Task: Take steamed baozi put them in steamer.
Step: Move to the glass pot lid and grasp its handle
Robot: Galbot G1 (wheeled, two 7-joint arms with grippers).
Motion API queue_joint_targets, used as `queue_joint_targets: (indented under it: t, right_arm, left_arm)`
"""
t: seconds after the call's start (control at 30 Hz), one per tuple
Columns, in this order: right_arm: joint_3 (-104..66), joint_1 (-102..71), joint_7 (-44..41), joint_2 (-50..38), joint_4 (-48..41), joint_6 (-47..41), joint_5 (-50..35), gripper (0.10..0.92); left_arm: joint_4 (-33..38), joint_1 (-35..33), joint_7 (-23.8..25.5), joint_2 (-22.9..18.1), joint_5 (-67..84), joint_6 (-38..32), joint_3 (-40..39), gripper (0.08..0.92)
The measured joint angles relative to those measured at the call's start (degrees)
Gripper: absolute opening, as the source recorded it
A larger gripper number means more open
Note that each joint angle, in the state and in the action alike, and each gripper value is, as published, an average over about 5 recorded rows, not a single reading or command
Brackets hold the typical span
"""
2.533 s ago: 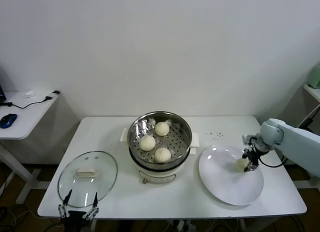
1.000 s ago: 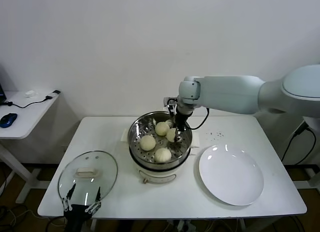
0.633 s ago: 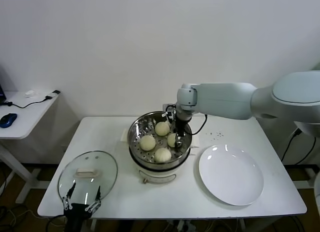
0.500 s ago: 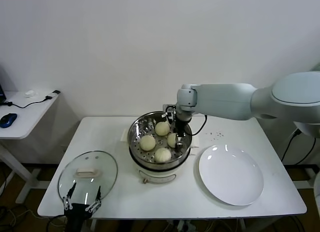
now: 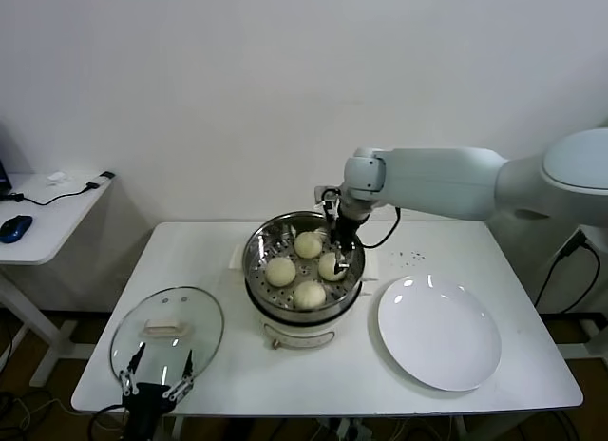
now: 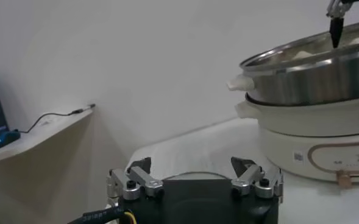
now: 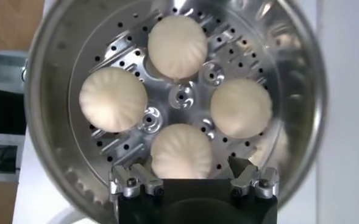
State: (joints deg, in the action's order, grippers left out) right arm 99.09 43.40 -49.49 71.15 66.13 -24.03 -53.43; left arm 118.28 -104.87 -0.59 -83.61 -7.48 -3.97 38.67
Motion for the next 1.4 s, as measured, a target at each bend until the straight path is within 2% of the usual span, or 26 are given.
queue_joint_targets:
  t: [0.23, 0.47, 0.63, 0.9, 1.13, 1.4]
  right_arm:
    - [-1.15, 3.64, 1.79, -7.38, 4.48, 5.24, -1.91, 0.823]
    - [-7.05, 1.5, 9.58, -20.01, 13.23, 12.77, -3.38, 0.823]
    - [-18.33, -8.16, 17.47, -29.34, 18.56, 18.25, -2.73, 0.823]
    - [-46.68, -35.22, 28.13, -39.51, 25.36, 24.23, 0.27, 0.823]
    - [-73.07, -61.41, 33.3, -41.36, 30.32, 26.3, 3.88, 0.823]
    - [-99.83, -87.87, 35.6, -35.9, 34.29, 26.5, 8.81, 0.823]
  left_arm:
    - [0.05, 0.59, 0.19, -0.3, -0.14, 0.29, 0.37, 0.823]
    - [0.06, 1.55, 0.91, -1.09, -0.97, 0.34, 1.26, 0.823]
    - [0.53, 2.16, 1.42, -1.65, -1.6, 0.56, 1.91, 0.823]
    - [1.45, 2.56, 1.95, -3.14, -2.83, 0.41, 2.54, 0.823]
    - [2.39, 1.64, 2.44, -4.08, -6.02, -0.37, 3.19, 0.823]
    - [3.02, 1.27, 1.54, -4.06, -17.56, -1.05, 5.19, 0.823]
